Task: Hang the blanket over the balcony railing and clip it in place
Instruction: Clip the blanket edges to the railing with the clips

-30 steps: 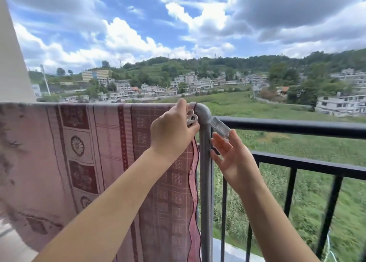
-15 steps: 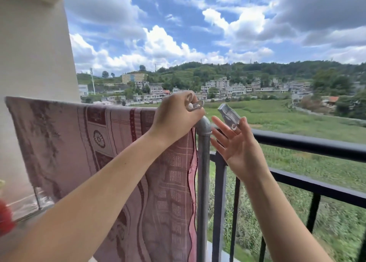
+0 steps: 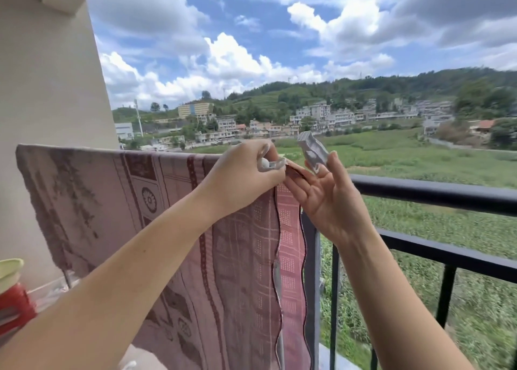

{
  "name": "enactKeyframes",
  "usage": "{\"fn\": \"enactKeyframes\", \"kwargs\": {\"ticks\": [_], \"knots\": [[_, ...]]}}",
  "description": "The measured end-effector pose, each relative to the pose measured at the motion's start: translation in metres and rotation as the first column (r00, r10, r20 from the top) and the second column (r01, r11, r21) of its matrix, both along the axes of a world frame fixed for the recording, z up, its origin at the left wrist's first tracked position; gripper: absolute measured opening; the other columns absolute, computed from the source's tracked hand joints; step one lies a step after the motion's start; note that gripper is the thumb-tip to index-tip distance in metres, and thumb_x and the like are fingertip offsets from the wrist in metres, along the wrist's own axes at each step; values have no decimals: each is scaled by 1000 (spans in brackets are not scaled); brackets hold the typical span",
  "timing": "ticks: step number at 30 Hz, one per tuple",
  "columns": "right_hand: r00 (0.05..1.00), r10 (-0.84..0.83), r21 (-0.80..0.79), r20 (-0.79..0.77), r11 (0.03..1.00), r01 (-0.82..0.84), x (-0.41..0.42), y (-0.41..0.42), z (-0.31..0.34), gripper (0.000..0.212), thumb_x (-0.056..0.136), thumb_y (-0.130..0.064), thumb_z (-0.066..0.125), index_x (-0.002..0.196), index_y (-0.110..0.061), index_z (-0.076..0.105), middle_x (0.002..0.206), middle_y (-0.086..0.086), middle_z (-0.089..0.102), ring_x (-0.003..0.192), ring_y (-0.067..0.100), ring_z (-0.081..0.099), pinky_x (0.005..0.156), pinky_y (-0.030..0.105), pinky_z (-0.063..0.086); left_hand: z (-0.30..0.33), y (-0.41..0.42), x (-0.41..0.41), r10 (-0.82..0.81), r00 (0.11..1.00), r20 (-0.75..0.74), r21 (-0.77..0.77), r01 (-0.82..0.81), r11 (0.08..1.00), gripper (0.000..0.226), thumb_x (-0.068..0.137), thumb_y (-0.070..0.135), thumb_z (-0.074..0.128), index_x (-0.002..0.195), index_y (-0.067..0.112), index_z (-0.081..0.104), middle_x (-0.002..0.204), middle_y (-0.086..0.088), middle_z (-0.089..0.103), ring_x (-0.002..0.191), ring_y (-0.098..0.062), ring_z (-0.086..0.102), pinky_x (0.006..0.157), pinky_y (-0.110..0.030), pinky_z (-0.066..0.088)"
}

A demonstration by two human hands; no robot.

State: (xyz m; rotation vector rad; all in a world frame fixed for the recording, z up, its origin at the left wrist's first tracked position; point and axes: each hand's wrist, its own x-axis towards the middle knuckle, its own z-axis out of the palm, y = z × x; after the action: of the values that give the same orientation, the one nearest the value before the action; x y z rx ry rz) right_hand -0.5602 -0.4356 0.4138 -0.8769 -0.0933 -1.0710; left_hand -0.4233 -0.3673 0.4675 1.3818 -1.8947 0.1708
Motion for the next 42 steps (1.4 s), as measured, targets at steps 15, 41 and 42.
{"fn": "enactKeyframes", "kwargs": {"ticks": [15, 41, 42], "knots": [[771, -550, -284, -321, 833, 476, -29, 17, -17, 28, 62, -50, 63, 79, -28, 69, 83, 1, 74, 73, 9, 68, 61, 20, 55, 56, -38, 2, -185, 823, 537, 174, 107, 979, 21, 83, 19, 64, 65, 12, 57, 82, -8, 60, 72, -20, 56, 77, -36, 47], [385, -852, -683, -356, 518, 515, -13, 27, 3, 23, 84, -27, 61, 97, -8, 62, 56, 0, 68, 50, 11, 63, 51, 21, 52, 43, -39, 19, -413, 908, 72, 282, 378, 882, 9, 82, 14, 68, 90, 9, 68, 77, -8, 67, 72, -16, 61, 64, -5, 45], [387, -845, -683, -370, 530, 503, -14, 27, 0, 28, 84, -29, 60, 105, -10, 59, 58, 1, 68, 51, 10, 62, 53, 21, 51, 43, -37, 18, -403, 912, 73, 271, 371, 888, 11, 82, 16, 67, 90, 9, 68, 78, -12, 66, 72, -20, 61, 65, -6, 45]]}}
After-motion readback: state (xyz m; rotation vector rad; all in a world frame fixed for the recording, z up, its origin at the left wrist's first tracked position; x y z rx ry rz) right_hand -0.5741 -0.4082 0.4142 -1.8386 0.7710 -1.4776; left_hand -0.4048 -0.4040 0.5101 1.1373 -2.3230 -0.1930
